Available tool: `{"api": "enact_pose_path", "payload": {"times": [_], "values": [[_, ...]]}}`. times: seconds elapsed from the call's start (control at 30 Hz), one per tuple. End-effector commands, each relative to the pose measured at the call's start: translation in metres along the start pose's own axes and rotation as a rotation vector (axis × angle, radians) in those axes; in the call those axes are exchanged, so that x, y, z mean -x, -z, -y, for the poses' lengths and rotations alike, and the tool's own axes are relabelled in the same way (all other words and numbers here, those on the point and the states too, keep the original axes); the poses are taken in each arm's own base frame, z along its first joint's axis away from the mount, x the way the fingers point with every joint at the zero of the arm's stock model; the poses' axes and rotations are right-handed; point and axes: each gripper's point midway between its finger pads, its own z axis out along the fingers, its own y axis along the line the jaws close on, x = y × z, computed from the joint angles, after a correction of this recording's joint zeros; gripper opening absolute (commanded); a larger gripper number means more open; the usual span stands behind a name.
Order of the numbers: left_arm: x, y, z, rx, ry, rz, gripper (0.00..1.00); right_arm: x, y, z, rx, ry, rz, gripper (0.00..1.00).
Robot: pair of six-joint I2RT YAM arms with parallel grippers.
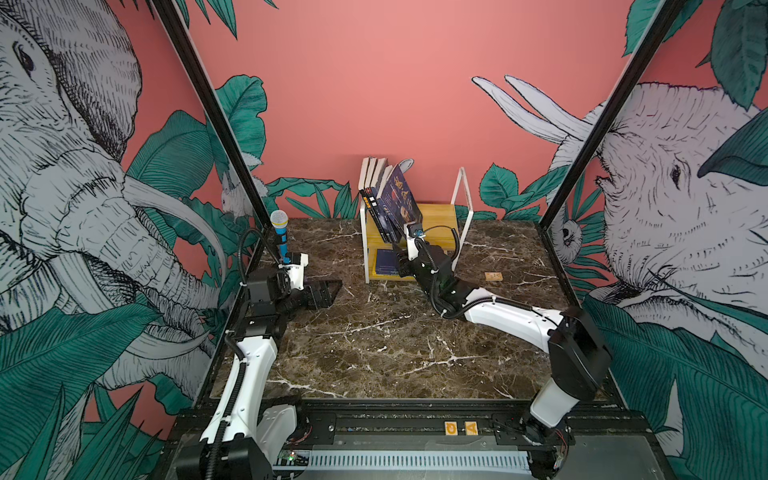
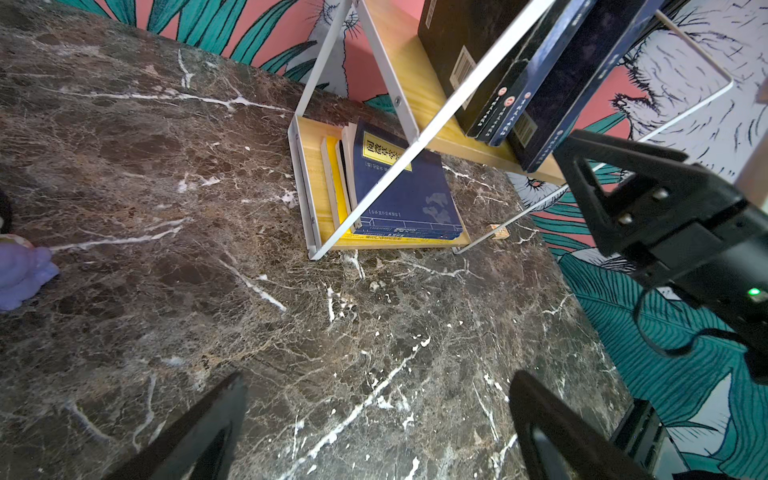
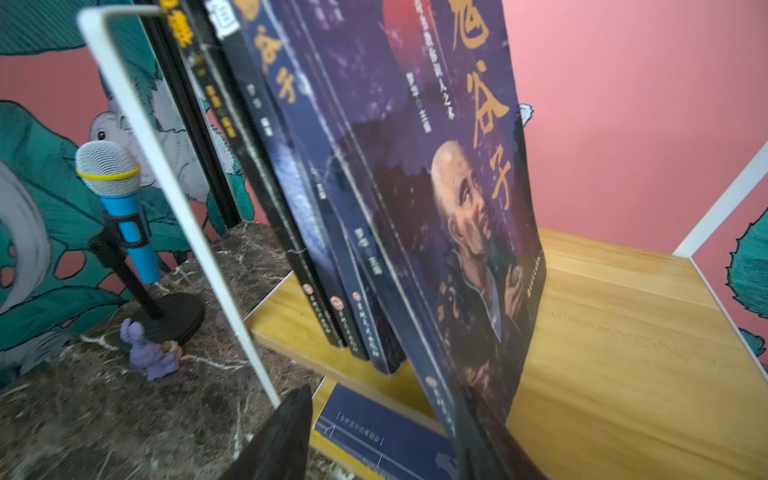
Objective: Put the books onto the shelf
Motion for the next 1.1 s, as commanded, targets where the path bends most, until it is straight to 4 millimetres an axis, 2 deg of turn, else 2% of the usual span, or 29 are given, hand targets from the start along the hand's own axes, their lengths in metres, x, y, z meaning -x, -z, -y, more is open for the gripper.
{"api": "enact_pose_path", "payload": {"times": [0.0,0.1,0.23,0.37,0.43,0.47,0.57,0.63,0.83,1.07], "values": [[-0.003,0.001,0.001,-0.003,-0.013,-0.005,0.99,0.036,0.035,-0.001,0.023,-0.035,0.062,0.56],[-0.004,0.000,0.000,-0.006,-0.016,-0.001,0.99,0.030,0.051,0.014,-0.029,0.000,0.021,0.53],[-0.004,0.000,0.001,-0.012,-0.004,-0.005,0.99,0.025,0.056,0.046,-0.182,0.111,-0.045,0.47],[-0.003,0.001,0.003,-0.021,-0.009,0.005,0.99,0.017,0.038,0.073,-0.286,0.155,-0.132,0.37],[-0.002,0.003,0.005,-0.020,-0.008,0.004,0.99,0.008,0.027,0.084,-0.327,0.163,-0.178,0.29],[-0.001,0.003,0.006,-0.019,-0.010,0.003,0.99,0.013,0.022,0.086,-0.338,0.156,-0.178,0.24],[0.000,0.004,0.006,-0.015,-0.018,0.011,0.99,-0.002,0.003,0.090,-0.345,0.170,-0.221,0.13],[-0.002,0.005,0.007,-0.019,-0.018,0.008,0.99,-0.010,-0.008,0.093,-0.348,0.167,-0.245,0.10],[0.000,0.006,0.009,-0.021,-0.025,0.014,0.99,-0.026,-0.038,0.095,-0.305,0.117,-0.269,0.09],[0.000,0.006,0.008,-0.019,-0.026,0.013,0.99,-0.023,-0.067,0.079,-0.213,0.086,-0.253,0.12]]}}
